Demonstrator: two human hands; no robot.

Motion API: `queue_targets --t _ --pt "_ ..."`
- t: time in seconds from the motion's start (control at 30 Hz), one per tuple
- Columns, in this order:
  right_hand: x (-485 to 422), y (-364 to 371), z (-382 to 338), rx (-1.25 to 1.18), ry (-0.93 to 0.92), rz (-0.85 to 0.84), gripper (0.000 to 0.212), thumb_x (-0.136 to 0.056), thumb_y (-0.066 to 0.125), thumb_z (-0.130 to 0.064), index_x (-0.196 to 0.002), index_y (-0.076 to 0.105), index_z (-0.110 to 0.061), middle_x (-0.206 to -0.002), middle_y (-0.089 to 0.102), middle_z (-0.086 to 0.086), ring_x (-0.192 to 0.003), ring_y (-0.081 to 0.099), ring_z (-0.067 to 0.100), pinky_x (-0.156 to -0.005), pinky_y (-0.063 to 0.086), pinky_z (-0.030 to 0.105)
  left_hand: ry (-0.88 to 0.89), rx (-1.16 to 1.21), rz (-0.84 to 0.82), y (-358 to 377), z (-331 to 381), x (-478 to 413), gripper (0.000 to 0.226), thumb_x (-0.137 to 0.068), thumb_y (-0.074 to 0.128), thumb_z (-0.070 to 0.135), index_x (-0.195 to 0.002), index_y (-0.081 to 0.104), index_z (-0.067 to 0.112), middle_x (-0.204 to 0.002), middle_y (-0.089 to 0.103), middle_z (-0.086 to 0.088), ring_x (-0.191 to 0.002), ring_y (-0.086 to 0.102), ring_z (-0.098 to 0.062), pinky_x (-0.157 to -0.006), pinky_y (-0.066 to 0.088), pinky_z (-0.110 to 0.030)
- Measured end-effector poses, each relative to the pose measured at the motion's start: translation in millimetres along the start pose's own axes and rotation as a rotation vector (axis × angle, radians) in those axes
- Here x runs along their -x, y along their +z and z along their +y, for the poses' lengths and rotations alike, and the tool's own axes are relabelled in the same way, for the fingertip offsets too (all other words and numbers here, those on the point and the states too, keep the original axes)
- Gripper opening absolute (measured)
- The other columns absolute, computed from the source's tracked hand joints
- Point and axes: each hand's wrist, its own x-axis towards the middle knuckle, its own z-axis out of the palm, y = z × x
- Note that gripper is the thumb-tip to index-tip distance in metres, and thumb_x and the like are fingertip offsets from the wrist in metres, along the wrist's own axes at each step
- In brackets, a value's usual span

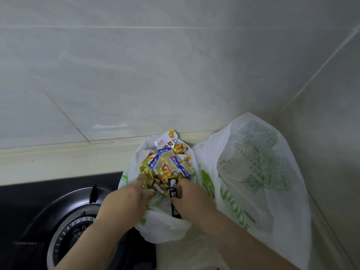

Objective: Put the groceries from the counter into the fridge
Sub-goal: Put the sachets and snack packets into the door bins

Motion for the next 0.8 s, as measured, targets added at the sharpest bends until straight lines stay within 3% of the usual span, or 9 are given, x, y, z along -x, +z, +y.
queue_targets --t 0.13,0.27,0.4,0.53,0.67,0.8 --pt "-7.7 7.2 2.6 -0.106 0.041 0.012 0.018 -0.090 0.064 -0.023 -0.103 0.052 -0.022 -0.100 0.064 -0.005 -0.091 0.060 0.016 -0.077 0.050 0.030 -0.159 0.037 -0.015 -5.1 -0.3 -19.7 0.027 -0.095 0.047 0.044 -0.110 0.048 0.022 -0.081 0.063 0.003 -0.075 0.060 -0.022 -0.065 0.049 -0.033" --pt "-13.0 13.3 4.7 -0.187 0.079 -0.007 0.015 -0.087 0.067 -0.023 -0.098 0.057 -0.020 -0.097 0.066 -0.005 -0.090 0.062 0.016 -0.077 0.051 0.032 -0.295 -0.008 -0.057 -11.6 -0.9 -36.8 0.038 -0.088 0.051 0.059 -0.097 0.054 0.022 -0.084 0.058 0.002 -0.077 0.052 -0.022 -0.066 0.043 -0.030" --pt "-17.2 17.8 5.4 -0.172 0.064 -0.023 0.010 -0.088 0.067 -0.022 -0.093 0.067 -0.013 -0.091 0.068 0.000 -0.085 0.062 0.018 -0.074 0.053 0.033 -0.375 0.013 -0.123 -10.4 -5.1 -43.4 0.046 -0.078 0.056 0.070 -0.086 0.055 0.025 -0.078 0.058 0.007 -0.079 0.059 -0.020 -0.065 0.047 -0.029" --pt "-19.0 16.2 4.9 -0.237 0.063 -0.013 0.009 -0.090 0.065 -0.019 -0.090 0.064 -0.009 -0.082 0.063 -0.001 -0.080 0.060 0.018 -0.064 0.046 0.028 -0.384 0.029 -0.139 -10.5 -2.0 -43.2 0.053 -0.068 0.061 0.073 -0.097 0.056 0.029 -0.095 0.061 0.005 -0.085 0.060 -0.019 -0.067 0.047 -0.030" --pt "-19.1 13.8 4.3 -0.375 0.092 -0.014 0.005 -0.090 0.064 -0.016 -0.085 0.063 -0.018 -0.084 0.068 -0.003 -0.080 0.063 0.014 -0.063 0.047 0.024 -0.331 0.023 -0.111 -9.5 2.3 -40.0 0.073 -0.068 0.068 0.069 -0.127 0.049 0.029 -0.103 0.038 0.002 -0.097 0.059 -0.023 -0.072 0.048 -0.032" --pt "-17.3 12.6 4.7 -0.454 0.106 -0.019 0.013 -0.091 0.064 -0.015 -0.082 0.059 -0.024 -0.085 0.066 -0.006 -0.080 0.062 0.010 -0.061 0.043 0.019 -0.237 0.022 -0.031 -4.6 1.6 -35.1 0.066 -0.073 0.072 0.057 -0.125 0.051 0.021 -0.111 0.050 -0.002 -0.104 0.052 -0.025 -0.082 0.047 -0.034"
